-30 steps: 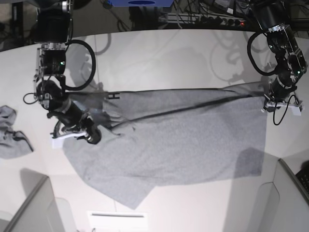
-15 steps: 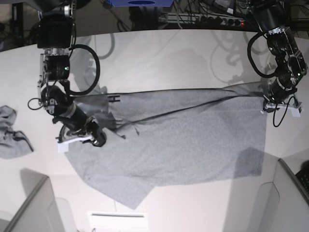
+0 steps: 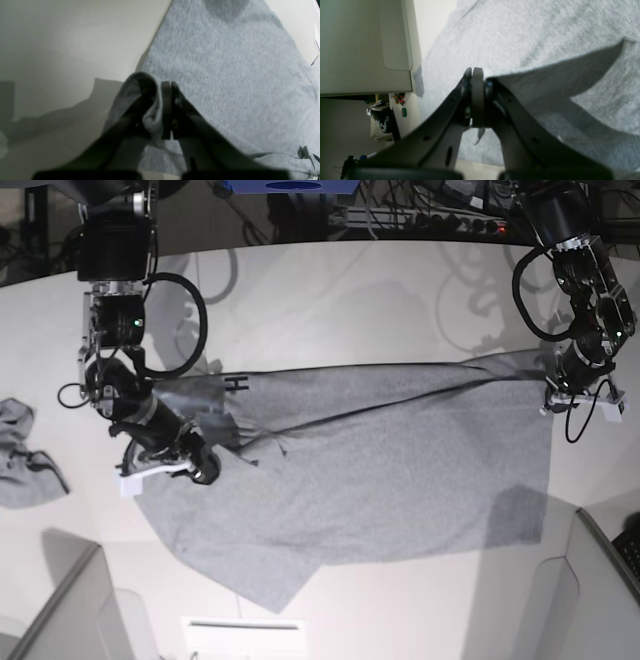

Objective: Fold the T-shirt properly
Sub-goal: 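Lift and pull the shoulder edge across the shirt with both grippers, then open both grippers and release the folded edge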

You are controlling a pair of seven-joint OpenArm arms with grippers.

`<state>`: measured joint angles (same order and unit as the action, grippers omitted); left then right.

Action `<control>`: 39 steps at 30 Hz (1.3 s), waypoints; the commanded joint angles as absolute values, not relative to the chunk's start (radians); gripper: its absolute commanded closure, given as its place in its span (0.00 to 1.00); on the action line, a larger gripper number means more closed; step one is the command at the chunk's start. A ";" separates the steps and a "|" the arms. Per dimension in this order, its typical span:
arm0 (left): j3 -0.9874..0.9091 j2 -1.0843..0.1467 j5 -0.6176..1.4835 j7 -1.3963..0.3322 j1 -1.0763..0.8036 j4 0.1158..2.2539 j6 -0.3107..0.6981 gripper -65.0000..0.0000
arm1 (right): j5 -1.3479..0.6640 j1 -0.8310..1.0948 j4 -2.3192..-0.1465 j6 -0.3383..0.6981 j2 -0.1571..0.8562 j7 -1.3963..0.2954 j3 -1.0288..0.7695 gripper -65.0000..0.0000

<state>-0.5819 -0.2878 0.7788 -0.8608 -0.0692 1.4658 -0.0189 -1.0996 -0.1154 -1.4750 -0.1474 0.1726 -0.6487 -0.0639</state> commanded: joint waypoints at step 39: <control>-0.788 -0.239 1.125 -0.839 -0.458 1.681 0.031 0.12 | -1.191 0.447 -1.917 -0.344 0.088 -0.403 -0.334 0.45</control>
